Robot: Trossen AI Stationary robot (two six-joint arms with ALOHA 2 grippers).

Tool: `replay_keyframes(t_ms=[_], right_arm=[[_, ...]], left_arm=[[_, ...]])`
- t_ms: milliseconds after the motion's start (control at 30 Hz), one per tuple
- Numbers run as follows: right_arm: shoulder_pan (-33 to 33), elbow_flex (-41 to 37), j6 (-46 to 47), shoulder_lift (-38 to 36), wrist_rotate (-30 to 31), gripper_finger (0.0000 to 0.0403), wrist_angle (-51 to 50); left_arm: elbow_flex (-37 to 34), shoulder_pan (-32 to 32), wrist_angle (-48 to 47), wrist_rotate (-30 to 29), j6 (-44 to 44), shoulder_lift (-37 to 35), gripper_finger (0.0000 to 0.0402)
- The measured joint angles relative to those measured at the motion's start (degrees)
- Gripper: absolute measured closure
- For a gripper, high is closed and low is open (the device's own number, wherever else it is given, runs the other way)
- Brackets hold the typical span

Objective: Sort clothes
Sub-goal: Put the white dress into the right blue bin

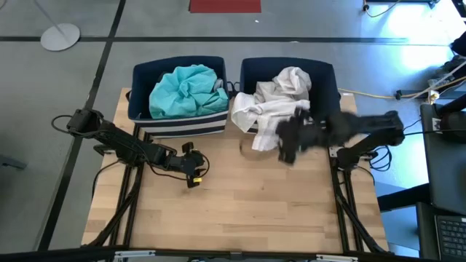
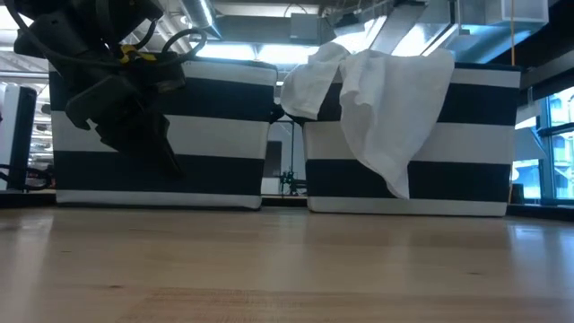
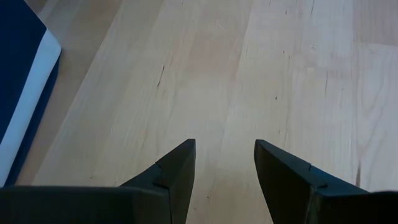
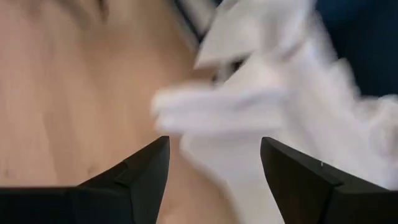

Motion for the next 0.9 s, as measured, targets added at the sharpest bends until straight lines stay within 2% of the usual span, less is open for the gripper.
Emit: replay_keyframes(t_ms=[200, 400, 600, 900], right_arm=[[12.07, -13.98, 10.61, -0.48, 4.92, 0.0151, -0.09], [18.34, -29.47, 19.23, -0.49, 10.67, 0.0151, -0.03], [19.25, -43.18, 25.28, -0.49, 15.32, 0.0151, 2.31], [15.53, -58.17, 23.02, -0.52, 26.04, 0.0151, 19.12]], left_arm=[[0.00, 0.00, 0.01, -0.02, 0.00, 0.00, 0.0247], [0.00, 0.00, 0.11, -0.02, -0.03, 0.00, 0.0247], [0.00, 0.00, 0.19, -0.03, -0.69, 0.00, 0.0247], [0.00, 0.00, 0.24, -0.15, -0.48, 0.00, 0.0247]])
